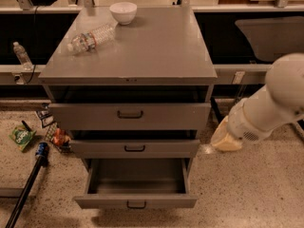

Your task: Close bottom drawer

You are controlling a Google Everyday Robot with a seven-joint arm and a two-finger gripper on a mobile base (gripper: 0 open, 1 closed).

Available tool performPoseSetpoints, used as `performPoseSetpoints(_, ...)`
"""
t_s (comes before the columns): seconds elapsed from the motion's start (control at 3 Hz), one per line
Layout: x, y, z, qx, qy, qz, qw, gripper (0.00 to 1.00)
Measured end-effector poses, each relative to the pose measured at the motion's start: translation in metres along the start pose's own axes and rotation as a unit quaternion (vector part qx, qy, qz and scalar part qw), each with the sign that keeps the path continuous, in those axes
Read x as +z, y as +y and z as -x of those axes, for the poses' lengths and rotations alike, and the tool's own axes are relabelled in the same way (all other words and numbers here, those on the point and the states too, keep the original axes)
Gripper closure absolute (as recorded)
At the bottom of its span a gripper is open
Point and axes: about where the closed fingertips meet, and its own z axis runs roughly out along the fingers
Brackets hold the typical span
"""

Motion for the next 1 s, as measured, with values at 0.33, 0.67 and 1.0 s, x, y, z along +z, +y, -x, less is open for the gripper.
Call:
performPoseSetpoints(0.33,0.097,0.007,0.004,-0.022,-0.028,0.025,0.9991,1.0)
performPoseSetpoints(0.67,0.112,-0.009,0.006,-0.01,-0.047,0.002,0.9988,1.0)
performPoseSetpoints(1.0,0.108,-0.009,0.007,-0.012,-0.046,-0.001,0.9989,1.0)
